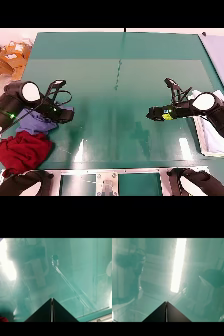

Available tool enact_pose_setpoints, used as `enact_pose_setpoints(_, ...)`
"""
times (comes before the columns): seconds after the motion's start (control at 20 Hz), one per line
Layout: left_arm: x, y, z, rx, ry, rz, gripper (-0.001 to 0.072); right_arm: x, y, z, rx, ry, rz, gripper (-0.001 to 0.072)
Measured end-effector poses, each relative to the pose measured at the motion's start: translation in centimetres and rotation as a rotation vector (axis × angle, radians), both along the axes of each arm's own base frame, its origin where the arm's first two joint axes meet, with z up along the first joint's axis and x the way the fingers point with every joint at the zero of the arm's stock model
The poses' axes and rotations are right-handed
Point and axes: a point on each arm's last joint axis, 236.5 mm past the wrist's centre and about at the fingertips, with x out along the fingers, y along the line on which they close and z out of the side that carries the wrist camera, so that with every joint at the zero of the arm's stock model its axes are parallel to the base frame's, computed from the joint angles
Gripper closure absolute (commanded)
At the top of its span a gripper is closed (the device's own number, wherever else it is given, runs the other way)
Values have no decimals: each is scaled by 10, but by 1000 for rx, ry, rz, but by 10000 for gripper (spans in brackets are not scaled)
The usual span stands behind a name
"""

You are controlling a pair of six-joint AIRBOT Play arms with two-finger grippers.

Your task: Fold the shirts.

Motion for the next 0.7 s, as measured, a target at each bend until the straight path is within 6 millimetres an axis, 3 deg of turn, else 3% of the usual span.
enact_pose_setpoints(0.2,1,1,0,3,-2,0,686,0,0,0,0,0,0,691)
enact_pose_setpoints(0.25,1,2,-1,11,-5,-1,571,0,0,0,0,0,0,690)
enact_pose_setpoints(0.3,2,7,-2,30,-9,-3,164,0,0,0,0,-1,0,691)
enact_pose_setpoints(0.35,3,13,-3,57,-14,-1,17,0,0,0,0,0,0,691)
enact_pose_setpoints(0.5,6,52,-13,218,-24,30,16,0,0,0,0,0,0,690)
enact_pose_setpoints(0.7,-7,104,-46,429,-6,29,17,0,0,0,0,0,0,690)
